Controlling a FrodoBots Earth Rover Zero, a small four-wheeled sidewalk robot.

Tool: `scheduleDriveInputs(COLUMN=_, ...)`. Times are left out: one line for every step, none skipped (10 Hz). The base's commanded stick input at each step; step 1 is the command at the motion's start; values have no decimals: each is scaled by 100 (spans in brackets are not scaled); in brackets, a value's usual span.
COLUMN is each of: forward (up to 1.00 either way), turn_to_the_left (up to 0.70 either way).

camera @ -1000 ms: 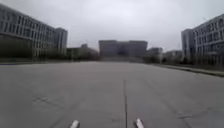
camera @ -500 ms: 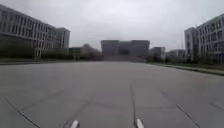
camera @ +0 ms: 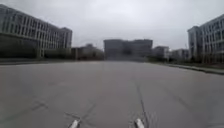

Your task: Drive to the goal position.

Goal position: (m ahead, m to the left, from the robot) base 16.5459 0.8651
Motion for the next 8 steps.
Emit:
scheduleDriveInputs(forward=100, turn_to_the_left=0)
scheduleDriveInputs(forward=100, turn_to_the_left=0)
scheduleDriveInputs(forward=100, turn_to_the_left=0)
scheduleDriveInputs(forward=100, turn_to_the_left=0)
scheduleDriveInputs(forward=100, turn_to_the_left=0)
scheduleDriveInputs(forward=100, turn_to_the_left=0)
scheduleDriveInputs(forward=100, turn_to_the_left=0)
scheduleDriveInputs(forward=100, turn_to_the_left=0)
